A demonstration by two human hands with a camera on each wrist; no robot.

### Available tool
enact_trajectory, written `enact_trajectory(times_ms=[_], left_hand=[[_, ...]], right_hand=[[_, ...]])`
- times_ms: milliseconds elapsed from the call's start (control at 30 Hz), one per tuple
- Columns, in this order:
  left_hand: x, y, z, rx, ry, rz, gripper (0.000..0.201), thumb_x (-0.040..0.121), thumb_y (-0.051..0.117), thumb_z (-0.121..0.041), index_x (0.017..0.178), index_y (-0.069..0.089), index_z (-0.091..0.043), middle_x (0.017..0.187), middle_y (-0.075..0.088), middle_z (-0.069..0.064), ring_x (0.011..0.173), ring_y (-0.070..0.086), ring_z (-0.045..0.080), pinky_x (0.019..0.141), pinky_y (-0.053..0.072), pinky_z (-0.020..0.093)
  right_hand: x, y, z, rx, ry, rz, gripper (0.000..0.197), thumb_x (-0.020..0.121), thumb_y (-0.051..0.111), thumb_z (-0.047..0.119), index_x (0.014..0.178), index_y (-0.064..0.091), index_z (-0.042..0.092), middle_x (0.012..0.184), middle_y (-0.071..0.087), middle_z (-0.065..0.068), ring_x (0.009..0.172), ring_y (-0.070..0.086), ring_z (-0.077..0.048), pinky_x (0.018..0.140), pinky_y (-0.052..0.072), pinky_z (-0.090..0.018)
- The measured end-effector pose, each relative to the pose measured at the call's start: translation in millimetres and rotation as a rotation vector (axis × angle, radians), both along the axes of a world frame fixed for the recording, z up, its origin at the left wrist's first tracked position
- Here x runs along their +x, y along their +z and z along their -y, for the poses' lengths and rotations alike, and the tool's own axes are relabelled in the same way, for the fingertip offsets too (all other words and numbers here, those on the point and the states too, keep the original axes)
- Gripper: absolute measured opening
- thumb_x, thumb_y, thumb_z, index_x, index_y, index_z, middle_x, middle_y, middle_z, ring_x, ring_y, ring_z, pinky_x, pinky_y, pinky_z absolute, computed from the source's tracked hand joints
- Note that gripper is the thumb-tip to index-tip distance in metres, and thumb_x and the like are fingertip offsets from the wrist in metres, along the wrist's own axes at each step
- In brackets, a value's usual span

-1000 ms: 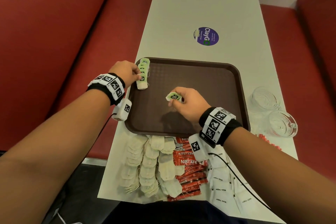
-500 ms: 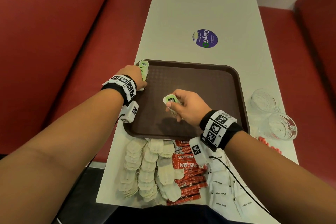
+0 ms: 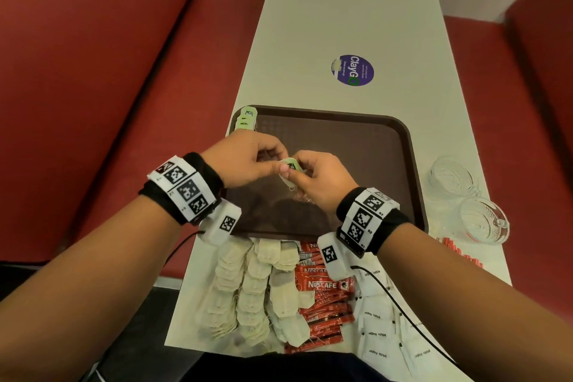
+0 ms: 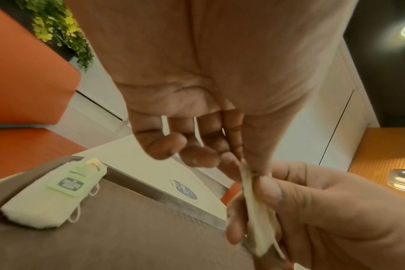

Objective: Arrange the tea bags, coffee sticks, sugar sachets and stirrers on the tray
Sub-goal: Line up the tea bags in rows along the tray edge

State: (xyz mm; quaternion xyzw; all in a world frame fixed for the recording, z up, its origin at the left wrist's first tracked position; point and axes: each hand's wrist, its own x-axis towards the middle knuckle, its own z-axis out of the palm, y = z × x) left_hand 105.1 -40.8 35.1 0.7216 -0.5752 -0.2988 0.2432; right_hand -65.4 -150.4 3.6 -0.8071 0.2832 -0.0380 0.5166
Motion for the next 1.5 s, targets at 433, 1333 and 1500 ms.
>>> enact_trajectory(times_ms=[433, 1333, 1500], left_hand=[[46.7, -12.5, -4.7, -0.086, 0.292, 0.227, 0.009, 0.095, 0.065, -0.025, 0.102, 0.070, -0.023, 0.084, 0.068, -0.007, 0.081, 0.064, 0.016, 0.077, 0.051, 0.033], [58.8, -65.6, 49.1, 0.510, 0.328, 0.603, 0.041, 0.084, 0.065, -0.051, 0.100, 0.066, -0.013, 0.094, 0.066, 0.008, 0.083, 0.062, 0.029, 0.068, 0.051, 0.034], [19.4, -26.8, 15.6, 0.284, 0.225, 0.372, 0.019, 0.091, 0.064, -0.046, 0.093, 0.064, -0.028, 0.087, 0.065, -0.007, 0.083, 0.061, 0.014, 0.076, 0.049, 0.029]], right_hand=[[-2.9, -11.4, -0.8, -0.074, 0.132, -0.138, 0.028, 0.085, 0.077, 0.036, 0.109, 0.067, 0.025, 0.094, 0.071, 0.012, 0.086, 0.068, -0.007, 0.087, 0.057, -0.038], [-36.0, -12.5, -40.0, -0.348, 0.695, -0.456, 0.044, 0.073, 0.085, 0.042, 0.111, 0.071, 0.026, 0.113, 0.067, 0.012, 0.099, 0.061, -0.011, 0.089, 0.053, -0.033], [-38.5, -15.2, -39.6, -0.337, 0.690, -0.461, 0.033, 0.078, 0.082, 0.038, 0.109, 0.074, 0.029, 0.108, 0.070, 0.011, 0.094, 0.063, -0.012, 0.087, 0.055, -0.035]])
